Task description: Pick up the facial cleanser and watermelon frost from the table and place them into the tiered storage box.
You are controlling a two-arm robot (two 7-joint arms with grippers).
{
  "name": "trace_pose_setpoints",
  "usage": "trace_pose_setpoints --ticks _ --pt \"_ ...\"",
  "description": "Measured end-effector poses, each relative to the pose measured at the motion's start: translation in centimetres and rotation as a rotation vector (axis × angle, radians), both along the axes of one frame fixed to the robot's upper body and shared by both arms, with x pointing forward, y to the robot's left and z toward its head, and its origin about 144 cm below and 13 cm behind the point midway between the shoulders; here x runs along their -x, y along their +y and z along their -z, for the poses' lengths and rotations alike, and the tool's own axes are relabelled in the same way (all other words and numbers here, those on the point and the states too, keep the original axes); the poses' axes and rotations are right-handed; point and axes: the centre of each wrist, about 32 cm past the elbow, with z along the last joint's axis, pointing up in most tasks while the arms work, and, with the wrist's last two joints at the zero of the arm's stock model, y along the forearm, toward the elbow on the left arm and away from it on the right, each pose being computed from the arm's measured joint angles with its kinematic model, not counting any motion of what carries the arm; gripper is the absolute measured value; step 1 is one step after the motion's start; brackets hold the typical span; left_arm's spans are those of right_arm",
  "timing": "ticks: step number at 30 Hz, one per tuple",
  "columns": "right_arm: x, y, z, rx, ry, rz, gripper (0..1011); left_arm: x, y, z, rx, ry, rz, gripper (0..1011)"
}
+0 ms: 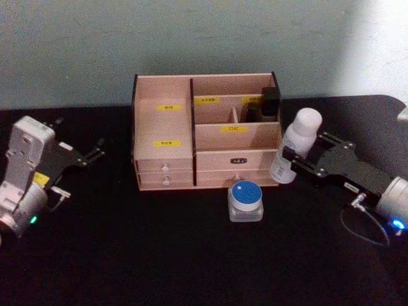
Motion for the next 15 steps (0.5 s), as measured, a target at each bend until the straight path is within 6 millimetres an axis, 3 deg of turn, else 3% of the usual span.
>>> trace_pose_setpoints --ticks 15 --pt "-2.8 1.4 0.1 0.008 -0.017 -0.065 593 0.0 0.0 0.0 0.000 0.000 0.000 1001"
